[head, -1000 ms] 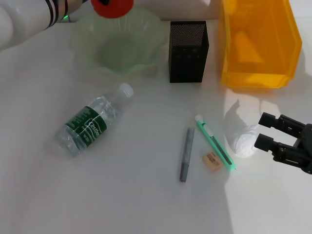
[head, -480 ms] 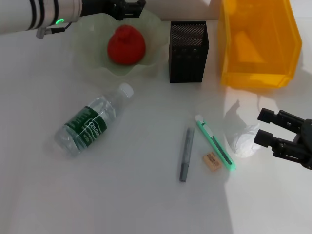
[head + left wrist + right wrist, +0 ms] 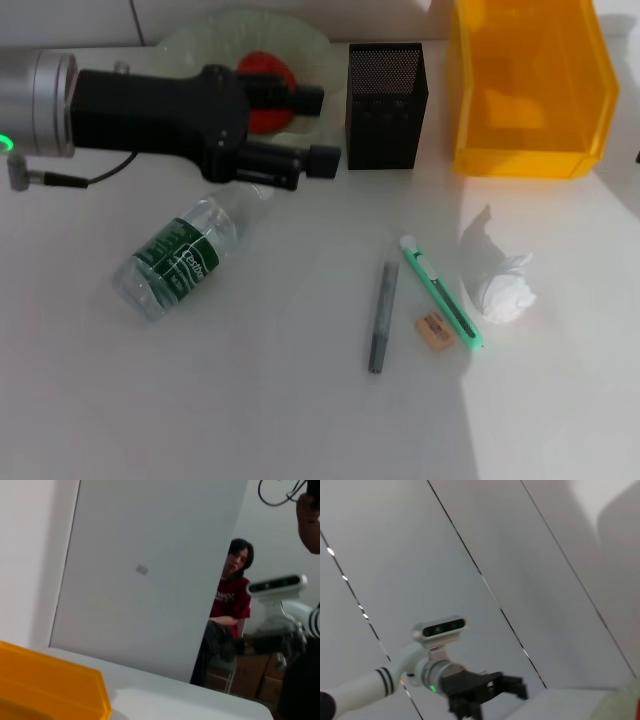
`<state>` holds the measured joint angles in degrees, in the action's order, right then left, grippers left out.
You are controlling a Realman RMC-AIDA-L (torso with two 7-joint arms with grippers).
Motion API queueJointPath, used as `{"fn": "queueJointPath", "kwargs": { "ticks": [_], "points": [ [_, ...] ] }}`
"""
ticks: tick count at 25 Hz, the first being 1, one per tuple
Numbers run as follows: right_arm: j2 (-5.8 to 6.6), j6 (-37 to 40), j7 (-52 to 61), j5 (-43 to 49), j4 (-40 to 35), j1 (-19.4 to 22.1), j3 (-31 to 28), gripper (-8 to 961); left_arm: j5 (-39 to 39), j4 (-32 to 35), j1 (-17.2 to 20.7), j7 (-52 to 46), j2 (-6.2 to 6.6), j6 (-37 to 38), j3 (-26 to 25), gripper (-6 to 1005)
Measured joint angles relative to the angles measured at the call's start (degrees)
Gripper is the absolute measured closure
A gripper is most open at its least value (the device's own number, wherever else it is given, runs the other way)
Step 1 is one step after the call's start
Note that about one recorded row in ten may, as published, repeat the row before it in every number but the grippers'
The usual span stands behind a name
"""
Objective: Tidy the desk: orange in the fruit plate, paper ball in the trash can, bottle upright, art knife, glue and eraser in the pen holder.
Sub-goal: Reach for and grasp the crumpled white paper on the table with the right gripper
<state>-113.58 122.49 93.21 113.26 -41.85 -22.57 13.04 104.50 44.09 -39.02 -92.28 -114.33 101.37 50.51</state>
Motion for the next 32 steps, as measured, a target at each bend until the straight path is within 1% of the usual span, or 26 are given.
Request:
{"fn": "queueJointPath", "kwargs": {
  "ticks": [1,4,5,6,8,9,10,12,14,15,16,19,20,21,24,27,32],
  "points": [
    [-0.04,0.10,4.38,-0.11,-4.97,-0.33,0.23,140,0.00,0.00,0.00,0.00,0.00,0.00,0.00,158],
    [-0.35,0.03,18.04,0.10,-20.39,-1.16,2.68,140,2.62,1.75,2.70,0.57,-0.82,-0.19,1.10,157],
    [-0.55,0.08,26.80,0.37,-31.57,-1.42,6.93,140,3.77,1.77,3.34,0.82,-0.98,-0.27,1.13,157],
    [-0.55,0.08,26.80,0.37,-31.57,-1.42,6.93,140,4.57,1.73,3.76,0.89,-1.06,-0.24,1.18,156],
    [-1.01,0.12,34.09,1.31,-42.65,-1.42,11.78,140,5.28,1.74,4.02,0.87,-1.10,-0.15,1.24,157],
    [-1.28,0.02,36.84,2.78,-47.32,-1.45,14.27,140,7.25,2.26,4.61,0.37,-1.19,0.52,1.55,157],
    [-1.55,-0.10,39.08,4.41,-51.69,-1.61,16.80,140,7.62,2.36,4.65,0.24,-1.18,0.56,1.55,158],
    [-1.69,-0.36,41.92,9.05,-55.72,-2.96,21.50,140,10.27,3.30,4.73,-0.87,-1.19,0.79,1.60,159],
    [-1.80,-0.60,43.68,13.81,-56.03,-4.97,26.25,140,13.50,4.71,4.58,-2.72,-1.27,1.11,1.61,161],
    [-2.27,-1.89,44.27,19.45,-52.34,-7.63,30.44,140,14.40,5.04,4.56,-3.04,-1.35,1.19,1.59,161],
    [-2.27,-1.89,44.27,19.45,-52.34,-7.63,30.44,140,15.64,5.48,4.54,-3.44,-1.52,1.29,1.55,162],
    [-3.49,-7.05,43.90,27.45,-45.39,-10.52,35.09,140,16.93,6.39,5.22,-3.15,-2.13,0.91,1.49,164],
    [-4.35,-11.03,43.76,30.96,-41.94,-11.51,37.92,140,17.83,6.89,5.73,-3.00,-2.49,0.38,1.60,165],
    [-4.35,-11.03,43.76,30.96,-41.94,-11.51,37.92,140,17.83,6.89,5.73,-3.00,-2.49,0.38,1.60,165],
    [-5.52,-17.01,44.02,33.33,-37.50,-12.01,42.61,140,20.65,7.40,5.88,-2.91,-3.26,-0.24,1.64,167],
    [-5.47,-21.37,45.17,33.78,-32.85,-12.40,47.80,140,21.74,8.09,6.28,-2.75,-3.90,-1.19,1.64,169],
    [-5.48,-24.87,45.70,34.15,-28.85,-13.52,51.49,151,21.43,8.29,6.57,-2.68,-3.98,-1.94,1.30,173]
  ]
}}
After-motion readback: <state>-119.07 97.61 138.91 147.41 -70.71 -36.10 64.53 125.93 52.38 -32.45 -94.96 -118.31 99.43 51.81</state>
